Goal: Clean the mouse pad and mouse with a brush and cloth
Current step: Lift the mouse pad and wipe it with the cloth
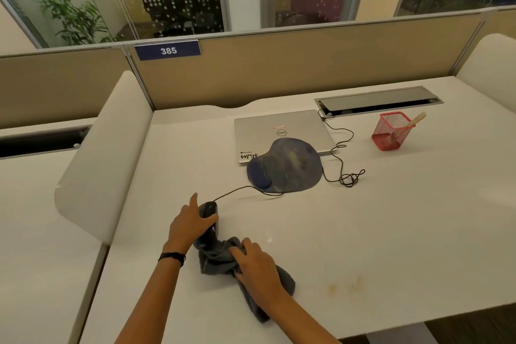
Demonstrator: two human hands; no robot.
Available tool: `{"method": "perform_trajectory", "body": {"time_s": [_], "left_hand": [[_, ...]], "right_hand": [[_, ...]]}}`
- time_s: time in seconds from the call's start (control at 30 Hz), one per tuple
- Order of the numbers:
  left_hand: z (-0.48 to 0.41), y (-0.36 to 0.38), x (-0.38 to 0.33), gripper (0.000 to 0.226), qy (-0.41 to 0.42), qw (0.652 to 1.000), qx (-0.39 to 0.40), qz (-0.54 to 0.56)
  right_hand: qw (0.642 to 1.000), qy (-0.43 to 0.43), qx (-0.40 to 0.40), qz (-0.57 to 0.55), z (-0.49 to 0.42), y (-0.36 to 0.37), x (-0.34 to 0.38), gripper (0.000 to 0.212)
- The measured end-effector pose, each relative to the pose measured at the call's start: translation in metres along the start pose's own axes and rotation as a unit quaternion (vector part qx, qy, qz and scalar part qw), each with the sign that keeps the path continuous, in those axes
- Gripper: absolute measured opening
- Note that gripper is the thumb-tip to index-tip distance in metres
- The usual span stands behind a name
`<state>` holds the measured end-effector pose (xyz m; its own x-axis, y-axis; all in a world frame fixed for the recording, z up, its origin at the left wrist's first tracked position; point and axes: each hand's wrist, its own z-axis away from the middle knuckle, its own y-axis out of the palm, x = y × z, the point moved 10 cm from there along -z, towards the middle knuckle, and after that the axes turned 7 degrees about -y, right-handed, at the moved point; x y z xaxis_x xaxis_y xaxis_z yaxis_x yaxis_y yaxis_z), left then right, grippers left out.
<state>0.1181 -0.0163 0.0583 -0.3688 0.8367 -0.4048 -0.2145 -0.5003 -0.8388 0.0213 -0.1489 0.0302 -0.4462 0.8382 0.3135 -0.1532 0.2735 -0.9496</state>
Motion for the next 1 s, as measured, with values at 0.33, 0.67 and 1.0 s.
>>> {"method": "perform_trajectory", "body": {"time_s": [0.33,0.67,1.0], "left_hand": [[0.010,0.023,0.003,0.083,-0.002,0.999,0.022,-0.042],[0.025,0.046,0.001,0.085,0.020,0.992,0.005,-0.125],[0.032,0.053,-0.033,0.082,0.091,0.974,-0.043,-0.205]], "right_hand": [[0.975,0.204,-0.075,-0.042,0.010,-0.035,-0.091,0.039],[0.922,0.364,-0.126,-0.025,0.099,-0.080,-0.214,0.035],[0.815,0.545,-0.193,-0.041,0.271,-0.113,-0.305,0.029]]}}
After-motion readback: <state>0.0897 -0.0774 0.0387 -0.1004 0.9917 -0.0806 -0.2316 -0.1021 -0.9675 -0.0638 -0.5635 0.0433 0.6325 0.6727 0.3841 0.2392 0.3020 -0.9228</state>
